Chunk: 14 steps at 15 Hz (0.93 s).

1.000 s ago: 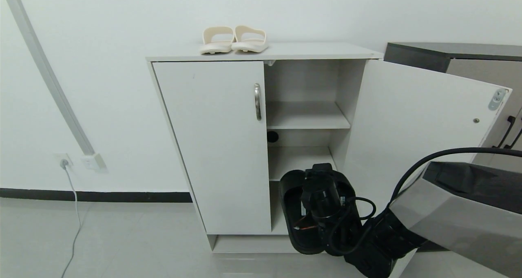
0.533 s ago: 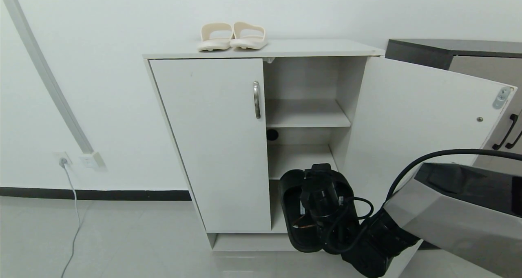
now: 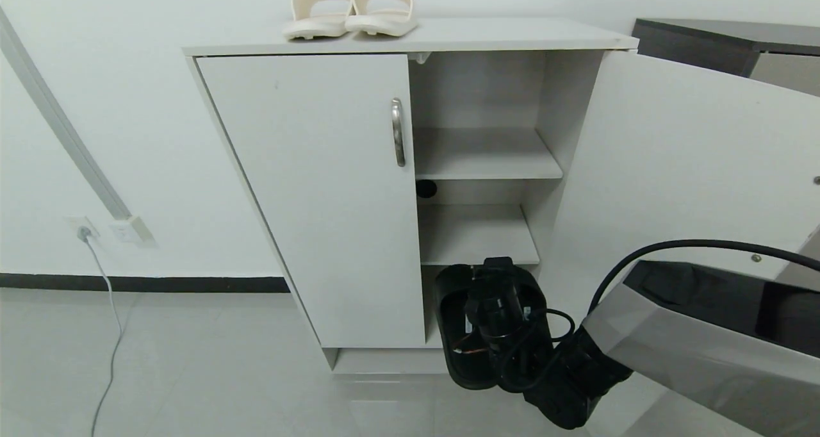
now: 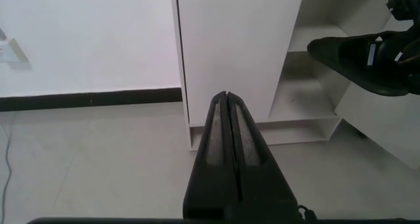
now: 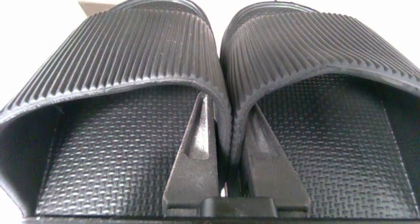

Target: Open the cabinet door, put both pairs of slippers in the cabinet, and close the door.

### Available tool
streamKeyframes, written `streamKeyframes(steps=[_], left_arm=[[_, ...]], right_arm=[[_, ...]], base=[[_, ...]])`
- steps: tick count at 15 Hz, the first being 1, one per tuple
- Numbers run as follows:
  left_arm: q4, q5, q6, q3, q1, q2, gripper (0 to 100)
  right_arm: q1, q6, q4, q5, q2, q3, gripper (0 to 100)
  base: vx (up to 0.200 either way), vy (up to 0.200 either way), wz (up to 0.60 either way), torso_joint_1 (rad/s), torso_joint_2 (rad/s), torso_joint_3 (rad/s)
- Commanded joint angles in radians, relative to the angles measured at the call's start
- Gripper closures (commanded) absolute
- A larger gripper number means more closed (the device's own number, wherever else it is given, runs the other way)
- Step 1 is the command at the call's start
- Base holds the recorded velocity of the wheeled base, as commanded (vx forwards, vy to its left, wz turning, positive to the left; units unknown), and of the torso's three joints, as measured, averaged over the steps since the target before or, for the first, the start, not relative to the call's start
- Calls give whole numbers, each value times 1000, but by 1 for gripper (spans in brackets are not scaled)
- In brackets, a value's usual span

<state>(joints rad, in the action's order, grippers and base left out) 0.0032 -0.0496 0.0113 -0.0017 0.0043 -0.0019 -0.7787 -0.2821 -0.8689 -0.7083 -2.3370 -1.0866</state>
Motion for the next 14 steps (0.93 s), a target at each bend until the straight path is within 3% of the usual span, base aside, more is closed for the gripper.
streamKeyframes(steps=[1, 4, 8, 14], left_arm=[[-2, -1, -1, 0, 0, 2, 100], [-2, 0, -1, 0, 0, 2, 100], [-2, 0, 1, 0, 0, 2, 100], [-2, 0, 1, 0, -1, 2, 100]], right_arm=[[3, 0, -13, -2, -33, -9, 100], [36, 32, -162, -11, -133, -44, 100], [41, 185, -443, -19, -162, -24, 100], [47, 202, -463, -19, -156, -24, 100]], base=[[0, 0, 0, 2, -2, -198], [0, 0, 0, 4, 2, -188], [0, 0, 0, 7, 4, -178], [0, 0, 0, 0, 0, -11]])
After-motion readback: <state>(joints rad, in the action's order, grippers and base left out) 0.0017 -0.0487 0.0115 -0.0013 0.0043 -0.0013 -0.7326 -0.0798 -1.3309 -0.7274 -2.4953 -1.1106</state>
